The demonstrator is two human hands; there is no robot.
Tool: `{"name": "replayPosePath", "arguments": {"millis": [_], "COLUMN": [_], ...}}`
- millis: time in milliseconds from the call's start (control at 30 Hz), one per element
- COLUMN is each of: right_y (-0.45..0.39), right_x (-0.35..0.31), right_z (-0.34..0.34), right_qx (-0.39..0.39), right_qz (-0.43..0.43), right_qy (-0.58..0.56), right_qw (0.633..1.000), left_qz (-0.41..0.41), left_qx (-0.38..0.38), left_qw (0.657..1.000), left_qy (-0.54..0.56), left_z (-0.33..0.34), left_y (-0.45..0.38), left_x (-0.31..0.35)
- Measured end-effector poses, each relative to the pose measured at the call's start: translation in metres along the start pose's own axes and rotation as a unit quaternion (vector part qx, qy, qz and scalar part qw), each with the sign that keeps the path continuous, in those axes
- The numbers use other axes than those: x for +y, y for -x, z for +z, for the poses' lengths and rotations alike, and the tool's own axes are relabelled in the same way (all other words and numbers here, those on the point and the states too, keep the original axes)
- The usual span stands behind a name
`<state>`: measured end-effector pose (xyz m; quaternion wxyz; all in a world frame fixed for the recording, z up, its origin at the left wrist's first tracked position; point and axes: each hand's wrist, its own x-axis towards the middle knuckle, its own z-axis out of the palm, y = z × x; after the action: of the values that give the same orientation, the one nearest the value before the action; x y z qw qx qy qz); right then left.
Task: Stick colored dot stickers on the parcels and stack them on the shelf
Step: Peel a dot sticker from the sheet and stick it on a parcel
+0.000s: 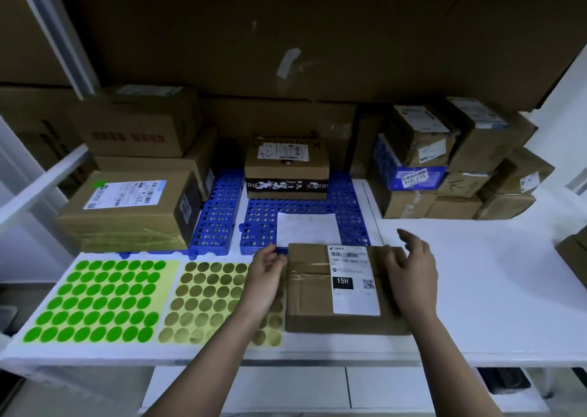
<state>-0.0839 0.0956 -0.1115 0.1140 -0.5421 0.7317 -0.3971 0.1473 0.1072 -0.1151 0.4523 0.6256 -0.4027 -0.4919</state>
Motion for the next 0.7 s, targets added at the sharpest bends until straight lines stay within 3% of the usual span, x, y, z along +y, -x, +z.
{"name": "replayPosePath", "arguments": {"millis": [167, 367, 600, 700], "right_y": [0.004, 0.046, 0.104, 0.121], "right_x": [-0.072, -0.153, -0.198, -0.203], "right_z": [0.034, 0.106, 0.189, 0.209], "right_qx": [-0.068, -0.225, -0.423, -0.460], "right_qz": [-0.110, -0.211, -0.228, -0.164], "right_qy": [-0.082, -0.081, 0.061, 0.022], "right_qw": [0.988, 0.948, 0.875, 0.872], "left_qz": [0.050, 0.060, 0.061, 0.066], "left_qx": [0.045, 0.107, 0.146, 0.138], "left_qw": [0.998, 0.992, 0.981, 0.969], "left_qy": [-0.002, -0.023, -0.108, -0.192], "left_z": [-0.047, -0.122, -0.201, -0.223], "left_y": [-0.008, -0.023, -0.030, -0.028], "left_x": [-0.001, -0.019, -0.048, -0.060]}}
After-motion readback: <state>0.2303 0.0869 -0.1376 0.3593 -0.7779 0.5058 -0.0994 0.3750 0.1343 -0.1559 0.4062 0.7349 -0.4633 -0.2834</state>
